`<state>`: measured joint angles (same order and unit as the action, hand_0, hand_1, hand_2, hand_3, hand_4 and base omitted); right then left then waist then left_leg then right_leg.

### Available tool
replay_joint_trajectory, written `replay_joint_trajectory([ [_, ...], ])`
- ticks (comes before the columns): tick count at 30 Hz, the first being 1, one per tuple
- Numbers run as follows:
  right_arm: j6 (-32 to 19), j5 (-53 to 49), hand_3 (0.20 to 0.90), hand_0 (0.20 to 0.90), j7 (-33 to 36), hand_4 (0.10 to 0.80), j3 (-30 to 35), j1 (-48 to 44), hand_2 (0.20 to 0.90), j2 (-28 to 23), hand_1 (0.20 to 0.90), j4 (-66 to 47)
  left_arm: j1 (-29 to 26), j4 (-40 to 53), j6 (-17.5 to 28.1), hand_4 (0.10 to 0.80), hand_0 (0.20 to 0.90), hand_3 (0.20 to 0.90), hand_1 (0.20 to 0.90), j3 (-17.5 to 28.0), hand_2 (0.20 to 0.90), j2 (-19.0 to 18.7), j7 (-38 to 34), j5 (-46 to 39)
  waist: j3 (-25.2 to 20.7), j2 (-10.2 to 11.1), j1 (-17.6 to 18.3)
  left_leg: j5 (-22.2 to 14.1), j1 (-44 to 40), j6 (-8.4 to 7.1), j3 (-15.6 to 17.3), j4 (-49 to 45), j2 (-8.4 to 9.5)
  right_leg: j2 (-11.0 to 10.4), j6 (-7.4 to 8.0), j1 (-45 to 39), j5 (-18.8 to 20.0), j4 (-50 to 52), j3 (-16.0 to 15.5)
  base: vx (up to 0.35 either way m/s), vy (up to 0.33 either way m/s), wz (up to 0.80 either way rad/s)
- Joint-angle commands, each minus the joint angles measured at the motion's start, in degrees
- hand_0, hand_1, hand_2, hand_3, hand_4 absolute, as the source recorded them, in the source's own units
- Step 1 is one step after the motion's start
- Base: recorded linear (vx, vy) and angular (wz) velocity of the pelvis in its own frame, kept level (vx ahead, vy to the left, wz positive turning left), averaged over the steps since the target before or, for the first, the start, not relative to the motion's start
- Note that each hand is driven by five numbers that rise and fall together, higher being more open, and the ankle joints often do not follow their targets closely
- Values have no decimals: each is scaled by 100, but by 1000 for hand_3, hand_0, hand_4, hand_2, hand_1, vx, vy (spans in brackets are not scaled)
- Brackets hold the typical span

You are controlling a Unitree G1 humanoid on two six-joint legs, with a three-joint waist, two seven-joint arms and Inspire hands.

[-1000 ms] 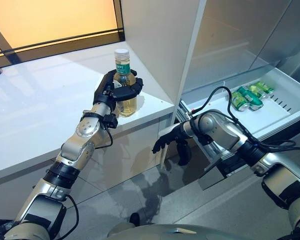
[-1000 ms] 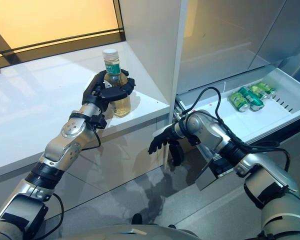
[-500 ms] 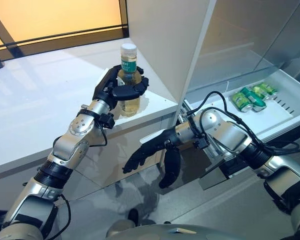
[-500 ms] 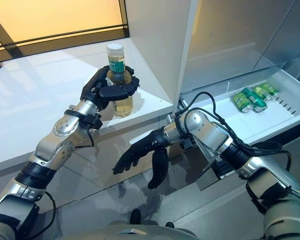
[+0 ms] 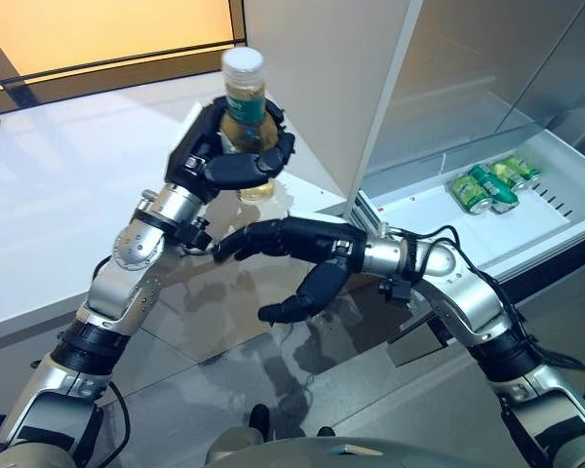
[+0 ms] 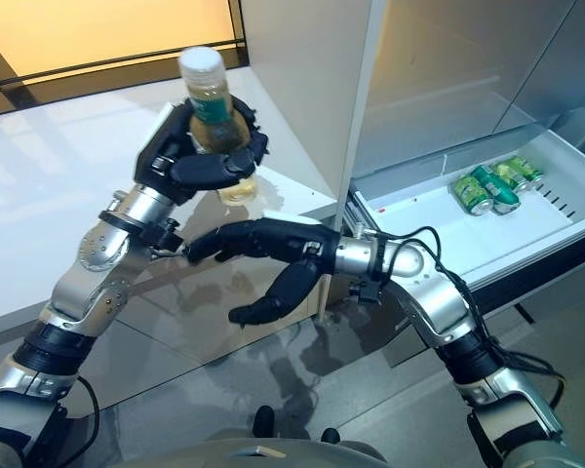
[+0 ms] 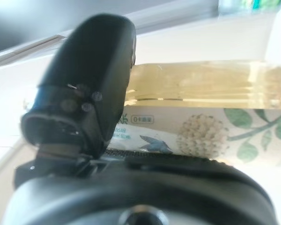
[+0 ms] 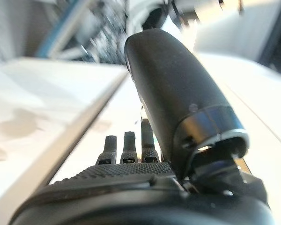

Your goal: Put drinks into fridge and close the fridge

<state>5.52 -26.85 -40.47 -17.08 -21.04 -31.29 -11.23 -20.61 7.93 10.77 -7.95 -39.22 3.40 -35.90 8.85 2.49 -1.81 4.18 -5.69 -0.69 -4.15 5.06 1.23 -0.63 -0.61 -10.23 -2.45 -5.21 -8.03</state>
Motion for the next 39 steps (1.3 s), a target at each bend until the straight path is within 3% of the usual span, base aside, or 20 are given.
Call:
replay_joint_trajectory([
  [1,-927,-627,900,900,480,800,717,114,900,-39,900,-345,-441,581,1435,100,300,200,300,884,300,-274,-316,559,-800,-195,100,-540,-110,50,-89,-6,213,-177,543,326,275,128,213,0,0,0],
  [8,-997,-650,900,900,852,800,1124,384,900,-213,900,-448,-218,722,1381,100,300,200,300,1182,300,-442,-10,163,-789,-206,135,-543,-92,41,-88,-6,206,-165,532,353,284,117,206,0,0,0],
  [21,-492,-875,900,900,1300,800,303,-544,900,-154,900,-81,-621,847,894,100,300,200,300,301,300,-12,719,-588,-777,-159,62,-540,-103,27,-121,-6,217,-172,523,327,296,92,132,0,0,0],
  [39,-9,-1039,900,900,1946,800,-357,-1315,900,216,900,456,-1039,782,403,100,300,200,300,-321,300,198,1079,-918,-827,-148,-31,-540,-111,47,-139,-6,234,-179,501,303,294,84,72,0,0,0],
])
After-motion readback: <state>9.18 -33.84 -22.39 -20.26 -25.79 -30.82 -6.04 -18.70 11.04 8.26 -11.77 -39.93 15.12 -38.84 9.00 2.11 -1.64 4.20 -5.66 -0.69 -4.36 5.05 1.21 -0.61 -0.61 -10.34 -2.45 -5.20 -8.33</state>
